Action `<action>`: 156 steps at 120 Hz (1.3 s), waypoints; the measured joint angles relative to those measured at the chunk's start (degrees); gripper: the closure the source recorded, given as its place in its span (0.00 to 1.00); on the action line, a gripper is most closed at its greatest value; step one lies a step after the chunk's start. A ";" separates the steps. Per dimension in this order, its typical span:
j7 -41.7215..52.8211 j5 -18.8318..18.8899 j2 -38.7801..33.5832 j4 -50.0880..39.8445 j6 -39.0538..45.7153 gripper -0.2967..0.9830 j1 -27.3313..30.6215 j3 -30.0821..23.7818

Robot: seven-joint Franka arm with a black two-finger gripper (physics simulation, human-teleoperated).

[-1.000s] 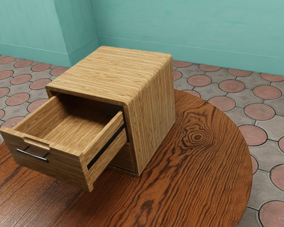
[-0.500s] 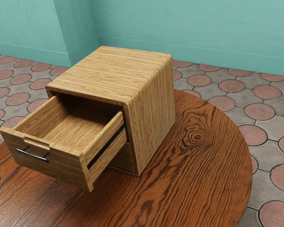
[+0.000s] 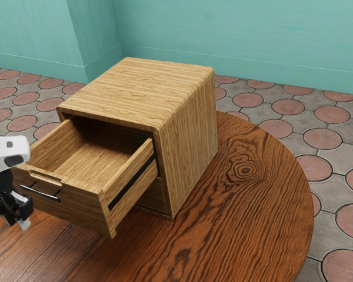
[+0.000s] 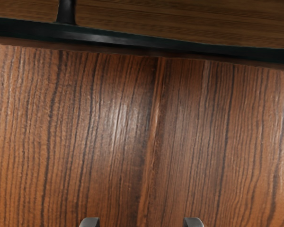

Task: Push the drawer handle with one arm to close the drawer

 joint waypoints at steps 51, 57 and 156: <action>-1.31 0.90 5.48 1.41 13.32 0.83 -1.52 1.66; -1.42 0.71 6.00 1.32 14.60 0.83 -1.95 1.66; -2.04 2.05 40.48 23.22 29.12 0.85 -5.43 4.32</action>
